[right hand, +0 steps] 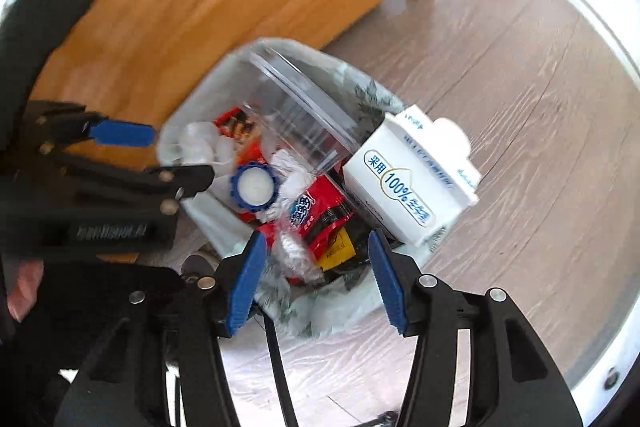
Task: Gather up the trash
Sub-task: 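Move both open tools back over the bed toward the pink towel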
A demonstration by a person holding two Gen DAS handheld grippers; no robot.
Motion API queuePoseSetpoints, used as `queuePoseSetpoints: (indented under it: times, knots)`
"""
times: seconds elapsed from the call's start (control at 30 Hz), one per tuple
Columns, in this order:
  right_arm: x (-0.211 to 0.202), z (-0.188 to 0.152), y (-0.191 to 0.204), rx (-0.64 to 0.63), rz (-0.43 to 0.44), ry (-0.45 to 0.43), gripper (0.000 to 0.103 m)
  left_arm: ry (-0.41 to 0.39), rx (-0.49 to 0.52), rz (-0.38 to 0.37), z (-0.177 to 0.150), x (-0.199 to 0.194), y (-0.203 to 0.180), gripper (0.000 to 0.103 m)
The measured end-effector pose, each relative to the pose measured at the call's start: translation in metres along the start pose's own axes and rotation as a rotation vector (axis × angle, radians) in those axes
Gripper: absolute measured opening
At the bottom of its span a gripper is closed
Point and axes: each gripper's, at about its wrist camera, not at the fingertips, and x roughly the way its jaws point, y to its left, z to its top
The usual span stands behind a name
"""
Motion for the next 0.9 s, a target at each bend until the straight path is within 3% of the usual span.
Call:
queuePoseSetpoints:
  times: [0.1, 0.2, 0.27, 0.43, 0.53, 0.63, 0.7, 0.9]
  knots:
    - [-0.035, -0.006, 0.003, -0.015, 0.003, -0.034, 0.053, -0.084, -0.029, 0.008, -0.011, -0.042, -0.003, 0.07]
    - [-0.065, -0.007, 0.018, -0.037, -0.022, -0.093, 0.053, -0.252, 0.05, 0.069, -0.022, -0.104, -0.014, 0.07]
    - [-0.09, -0.003, 0.022, -0.041, -0.057, -0.139, 0.053, -0.353, 0.059, 0.025, -0.034, -0.144, -0.016, 0.077]
    - [-0.16, 0.021, 0.058, -0.071, -0.103, -0.283, 0.054, -0.632, 0.027, 0.011, -0.087, -0.244, 0.018, 0.082]
    - [-0.194, 0.035, 0.093, -0.139, -0.075, -0.397, 0.058, -0.758, -0.044, 0.02, -0.131, -0.28, 0.054, 0.089]
    - [-0.21, 0.051, 0.127, -0.213, -0.026, -0.46, 0.059, -0.815, -0.153, 0.078, -0.171, -0.301, 0.1, 0.091]
    - [-0.216, 0.063, 0.161, -0.283, 0.011, -0.469, 0.06, -0.827, -0.281, 0.104, -0.197, -0.309, 0.14, 0.091]
    - [-0.213, 0.097, 0.274, -0.419, 0.142, -0.496, 0.06, -0.796, -0.612, 0.196, -0.27, -0.312, 0.267, 0.091]
